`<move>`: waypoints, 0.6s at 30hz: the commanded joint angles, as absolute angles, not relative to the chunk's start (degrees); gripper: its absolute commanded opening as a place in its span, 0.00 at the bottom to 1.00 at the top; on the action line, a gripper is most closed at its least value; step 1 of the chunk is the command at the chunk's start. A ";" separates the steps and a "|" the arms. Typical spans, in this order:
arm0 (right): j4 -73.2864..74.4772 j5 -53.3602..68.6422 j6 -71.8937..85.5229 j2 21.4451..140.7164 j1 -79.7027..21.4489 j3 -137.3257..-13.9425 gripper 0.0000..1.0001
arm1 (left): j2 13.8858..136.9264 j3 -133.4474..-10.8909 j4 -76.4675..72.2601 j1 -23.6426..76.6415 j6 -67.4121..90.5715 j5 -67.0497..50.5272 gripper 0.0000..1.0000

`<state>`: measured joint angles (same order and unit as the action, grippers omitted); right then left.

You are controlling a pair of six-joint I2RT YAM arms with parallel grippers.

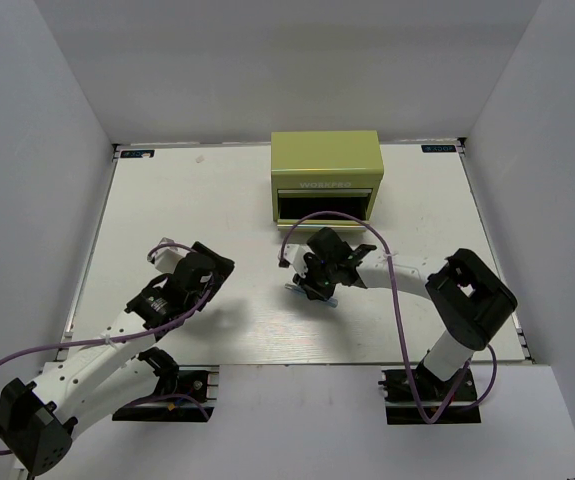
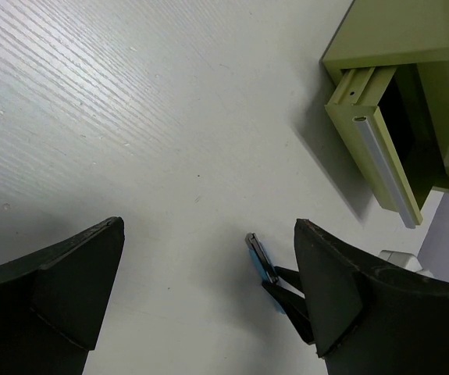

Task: Sort the stationery into containers
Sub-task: Pick up the pen from the center of the board.

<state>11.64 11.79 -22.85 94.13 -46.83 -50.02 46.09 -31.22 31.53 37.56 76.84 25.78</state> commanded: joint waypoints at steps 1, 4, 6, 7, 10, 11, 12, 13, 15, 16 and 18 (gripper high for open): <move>17.49 15.73 -26.35 94.93 -46.93 -50.53 0.01 | 46.31 -30.76 31.47 37.35 77.52 26.72 1.00; 18.89 13.98 -30.22 91.51 -45.88 -54.13 0.00 | 46.32 -30.23 30.94 37.35 77.52 26.20 1.00; 19.77 11.78 -32.34 90.18 -45.09 -58.77 0.00 | 46.32 -30.23 30.42 37.35 77.52 26.19 1.00; 20.30 11.43 -33.13 90.18 -44.13 -59.93 0.00 | 46.32 -30.23 30.41 37.35 77.52 26.19 1.00; 19.95 8.54 -36.82 89.38 -42.55 -64.42 0.00 | 46.32 -29.71 29.88 37.35 77.52 26.19 1.00; 19.86 8.09 -39.61 89.47 -42.28 -66.25 0.00 | 46.32 -29.71 29.88 37.35 77.52 26.19 1.00; 19.78 7.48 -40.51 89.99 -41.93 -66.97 0.00 | 46.32 -29.71 29.88 37.35 77.52 26.19 1.00; 19.60 6.60 -42.61 90.26 -41.14 -67.67 0.00 | 46.32 -29.71 29.88 37.35 77.52 26.19 1.00; 19.60 6.15 -44.72 90.79 -40.35 -69.86 0.00 | 46.32 -29.71 29.88 37.35 77.52 26.19 1.00; 19.51 5.72 -45.61 91.05 -39.30 -70.83 0.00 | 46.32 -29.18 29.88 37.35 77.52 26.19 1.00; 19.07 5.45 -49.01 91.40 -38.15 -72.15 0.00 | 45.79 -29.18 29.88 37.35 77.52 26.19 1.00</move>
